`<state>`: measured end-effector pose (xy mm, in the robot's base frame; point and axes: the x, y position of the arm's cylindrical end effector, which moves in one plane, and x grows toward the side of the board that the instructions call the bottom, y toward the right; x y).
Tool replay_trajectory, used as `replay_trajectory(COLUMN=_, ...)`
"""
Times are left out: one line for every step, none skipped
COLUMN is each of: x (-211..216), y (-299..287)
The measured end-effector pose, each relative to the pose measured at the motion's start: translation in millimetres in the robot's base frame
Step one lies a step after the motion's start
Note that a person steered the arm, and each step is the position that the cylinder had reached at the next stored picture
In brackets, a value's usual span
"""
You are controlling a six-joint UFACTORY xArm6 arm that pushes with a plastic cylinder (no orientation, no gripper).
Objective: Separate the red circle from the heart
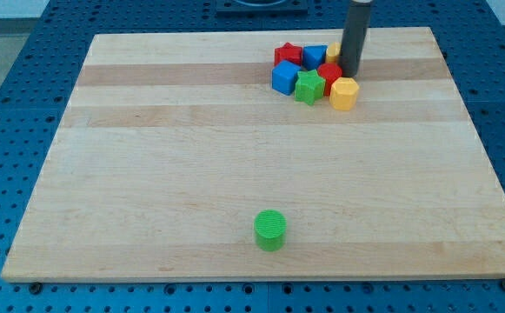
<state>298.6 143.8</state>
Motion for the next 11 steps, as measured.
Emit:
replay_trajectory(x=-1, y=12)
replay_trajectory(x=-19, y=12)
replay_trajectory(x=-34, y=12)
replay_trajectory(x=-34, y=12)
replay_trajectory(x=-34, y=7)
replay_trajectory(x=-34, y=-4)
replay_trajectory(x=-34, y=-19)
replay_trajectory(x=-33, y=-33)
replay_trajectory(x=-31, y=-46)
replay_trajectory(x=-28, y=-54)
replay_trajectory(x=-28, y=-20)
